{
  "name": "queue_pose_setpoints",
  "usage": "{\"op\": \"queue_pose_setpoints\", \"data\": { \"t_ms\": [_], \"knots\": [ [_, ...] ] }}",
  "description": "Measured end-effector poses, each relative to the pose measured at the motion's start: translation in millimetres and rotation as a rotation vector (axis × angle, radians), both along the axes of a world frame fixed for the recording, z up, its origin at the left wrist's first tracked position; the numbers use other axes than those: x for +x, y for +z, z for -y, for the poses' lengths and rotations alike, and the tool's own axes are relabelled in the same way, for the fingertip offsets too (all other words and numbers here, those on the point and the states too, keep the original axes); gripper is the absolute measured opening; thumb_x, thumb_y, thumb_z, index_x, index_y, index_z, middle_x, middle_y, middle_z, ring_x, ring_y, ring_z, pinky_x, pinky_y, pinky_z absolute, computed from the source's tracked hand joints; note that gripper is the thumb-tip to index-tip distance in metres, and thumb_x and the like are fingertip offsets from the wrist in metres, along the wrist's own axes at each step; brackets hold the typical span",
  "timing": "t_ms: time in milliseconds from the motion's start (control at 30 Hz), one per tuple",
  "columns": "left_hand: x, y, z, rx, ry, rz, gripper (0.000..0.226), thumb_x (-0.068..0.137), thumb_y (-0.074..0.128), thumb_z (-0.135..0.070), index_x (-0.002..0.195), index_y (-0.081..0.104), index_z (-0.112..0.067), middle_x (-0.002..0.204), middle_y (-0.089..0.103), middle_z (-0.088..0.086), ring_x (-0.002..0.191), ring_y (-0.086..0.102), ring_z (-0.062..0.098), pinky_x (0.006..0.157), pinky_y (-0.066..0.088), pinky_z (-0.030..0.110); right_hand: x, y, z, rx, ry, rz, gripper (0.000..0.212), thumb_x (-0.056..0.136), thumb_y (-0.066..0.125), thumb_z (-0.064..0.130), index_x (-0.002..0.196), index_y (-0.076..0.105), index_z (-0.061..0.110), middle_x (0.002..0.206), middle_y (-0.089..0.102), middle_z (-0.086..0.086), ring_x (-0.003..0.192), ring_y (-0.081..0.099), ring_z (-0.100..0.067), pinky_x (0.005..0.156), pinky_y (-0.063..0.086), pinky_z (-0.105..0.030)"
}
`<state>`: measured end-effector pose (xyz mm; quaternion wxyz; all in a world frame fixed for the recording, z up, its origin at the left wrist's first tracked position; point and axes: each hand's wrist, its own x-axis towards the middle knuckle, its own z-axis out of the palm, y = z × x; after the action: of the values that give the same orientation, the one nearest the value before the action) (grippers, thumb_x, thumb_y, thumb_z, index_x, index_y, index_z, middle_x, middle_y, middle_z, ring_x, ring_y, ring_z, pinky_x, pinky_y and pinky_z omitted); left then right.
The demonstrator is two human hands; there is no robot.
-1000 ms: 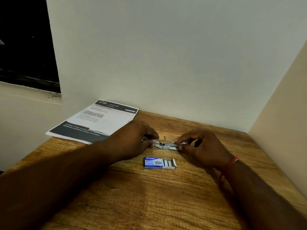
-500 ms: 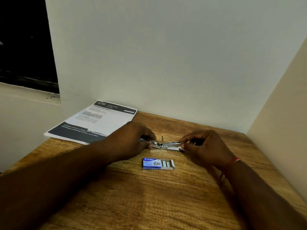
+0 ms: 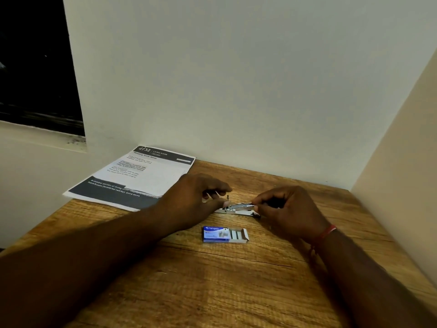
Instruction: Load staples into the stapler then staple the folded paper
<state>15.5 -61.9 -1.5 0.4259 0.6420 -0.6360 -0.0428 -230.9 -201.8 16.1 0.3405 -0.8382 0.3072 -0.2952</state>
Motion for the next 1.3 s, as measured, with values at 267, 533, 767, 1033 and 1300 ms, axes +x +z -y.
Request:
{"op": "queue_pose_setpoints", "data": {
  "t_ms": [267, 533, 767, 1033, 1300],
  "knots": [
    [-4.3, -7.2, 7.1, -0.045, -0.023, -0.029, 0.021, 0.093, 0.092, -0.028, 0.114, 0.09, -0.032, 0.103, 0.084, -0.02, 0.098, 0.076, -0.001, 0.085, 0.062, 0.021, 3.7, 0.4, -1.8, -0.116, 0.014, -0.043, 0.014, 0.092, 0.09, 0.015, 0.098, 0.091, 0.027, 0.087, 0.085, 0.014, 0.081, 0.077, 0.001, 0.069, 0.056, -0.01],
    [-7.9, -8.1, 9.4, -0.02, -0.094, 0.033, 0.013, 0.095, 0.09, -0.028, 0.107, 0.091, -0.031, 0.1, 0.085, -0.018, 0.095, 0.076, 0.002, 0.085, 0.064, 0.027, 11.8, -1.4, -9.3, -0.176, 0.076, -0.058, 0.012, 0.093, 0.089, 0.018, 0.098, 0.092, 0.029, 0.087, 0.085, 0.017, 0.083, 0.079, -0.001, 0.072, 0.059, -0.014],
    [-3.7, -15.6, 13.5, -0.037, -0.144, 0.145, 0.013, 0.1, 0.085, -0.033, 0.112, 0.089, -0.035, 0.103, 0.078, -0.017, 0.099, 0.07, 0.006, 0.082, 0.061, 0.044, 13.6, -4.1, -6.9, -0.21, 0.083, -0.058, 0.013, 0.093, 0.089, 0.018, 0.1, 0.092, 0.028, 0.089, 0.086, 0.017, 0.083, 0.079, 0.0, 0.073, 0.06, -0.014],
    [4.1, -20.3, 15.6, -0.011, -0.171, 0.124, 0.018, 0.097, 0.088, -0.031, 0.114, 0.09, -0.036, 0.106, 0.077, -0.018, 0.101, 0.072, 0.009, 0.082, 0.063, 0.045, 15.5, -6.6, -8.0, -0.176, 0.069, -0.018, 0.012, 0.091, 0.09, 0.017, 0.099, 0.091, 0.026, 0.087, 0.086, 0.012, 0.082, 0.079, -0.003, 0.072, 0.06, -0.016],
    [3.7, -18.7, 15.2, -0.019, -0.172, 0.187, 0.024, 0.1, 0.085, -0.028, 0.123, 0.088, -0.036, 0.11, 0.076, -0.021, 0.105, 0.07, 0.005, 0.083, 0.06, 0.033, 13.2, -5.1, -10.8, -0.092, 0.095, 0.051, 0.049, 0.087, 0.094, 0.013, 0.131, 0.079, 0.028, 0.094, 0.085, 0.008, 0.085, 0.081, -0.008, 0.075, 0.061, -0.017]
  ]
}}
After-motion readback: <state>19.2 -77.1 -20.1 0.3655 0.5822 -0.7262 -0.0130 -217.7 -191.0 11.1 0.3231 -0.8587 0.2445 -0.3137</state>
